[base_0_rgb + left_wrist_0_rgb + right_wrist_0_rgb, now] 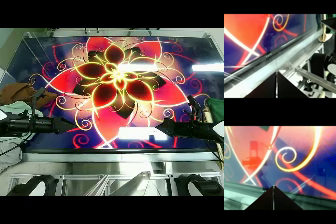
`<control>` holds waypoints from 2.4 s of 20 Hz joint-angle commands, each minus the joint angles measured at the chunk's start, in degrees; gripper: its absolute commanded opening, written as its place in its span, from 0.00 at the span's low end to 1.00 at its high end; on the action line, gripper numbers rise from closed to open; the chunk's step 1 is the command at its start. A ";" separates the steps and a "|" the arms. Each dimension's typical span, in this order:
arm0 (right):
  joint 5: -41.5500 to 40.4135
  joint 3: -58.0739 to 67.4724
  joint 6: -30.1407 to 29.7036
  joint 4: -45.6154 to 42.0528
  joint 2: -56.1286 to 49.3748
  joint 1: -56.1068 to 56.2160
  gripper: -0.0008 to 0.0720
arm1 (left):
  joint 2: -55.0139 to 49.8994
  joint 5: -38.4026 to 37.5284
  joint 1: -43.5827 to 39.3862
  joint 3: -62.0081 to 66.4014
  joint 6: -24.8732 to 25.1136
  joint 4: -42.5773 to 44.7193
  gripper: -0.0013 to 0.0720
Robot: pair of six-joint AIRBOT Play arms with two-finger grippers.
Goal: Fold the shirts.
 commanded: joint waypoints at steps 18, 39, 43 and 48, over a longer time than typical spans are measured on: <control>-0.04 -0.02 0.02 0.02 0.04 0.04 0.03 | -42.25 26.77 27.32 52.76 -3.50 42.69 0.99; -0.04 -0.02 0.02 0.02 0.04 0.04 0.04 | -33.38 -5.20 -1.40 70.71 1.31 -1.42 0.04; -0.02 -0.02 0.02 0.02 0.04 0.04 0.04 | -30.58 -5.03 -11.45 61.79 1.38 -1.05 0.71; -0.04 -0.02 0.02 0.02 0.04 0.04 0.03 | -31.17 -0.52 -13.42 60.70 -3.72 7.06 0.98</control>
